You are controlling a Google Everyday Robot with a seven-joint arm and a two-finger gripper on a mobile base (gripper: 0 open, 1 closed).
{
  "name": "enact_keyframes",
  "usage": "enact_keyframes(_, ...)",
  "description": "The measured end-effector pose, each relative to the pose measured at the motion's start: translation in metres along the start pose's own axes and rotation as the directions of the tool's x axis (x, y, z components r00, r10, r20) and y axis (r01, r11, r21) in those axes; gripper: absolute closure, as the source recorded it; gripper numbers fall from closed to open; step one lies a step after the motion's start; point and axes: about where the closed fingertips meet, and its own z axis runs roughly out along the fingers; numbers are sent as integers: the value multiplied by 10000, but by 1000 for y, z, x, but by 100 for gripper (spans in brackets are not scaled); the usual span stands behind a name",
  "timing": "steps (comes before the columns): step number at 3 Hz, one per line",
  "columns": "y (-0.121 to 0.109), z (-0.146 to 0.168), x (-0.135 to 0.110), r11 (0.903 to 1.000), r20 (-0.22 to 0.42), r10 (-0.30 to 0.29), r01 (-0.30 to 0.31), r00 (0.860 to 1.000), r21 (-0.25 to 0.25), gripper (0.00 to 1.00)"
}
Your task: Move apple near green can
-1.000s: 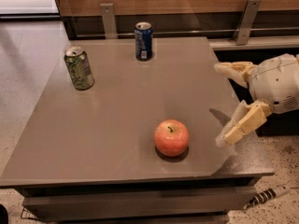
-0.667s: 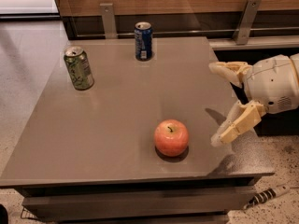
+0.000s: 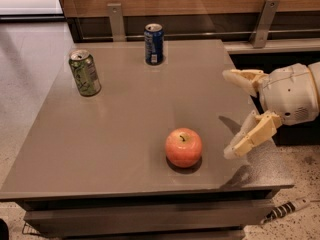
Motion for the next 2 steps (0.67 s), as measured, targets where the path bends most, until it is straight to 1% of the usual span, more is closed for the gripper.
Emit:
enact_keyframes(1,7,16,8,10000,734,71,-71,9973,-1,0)
enact_keyframes(2,17,37,8,9999,1431,-71,85,9897,-92,0)
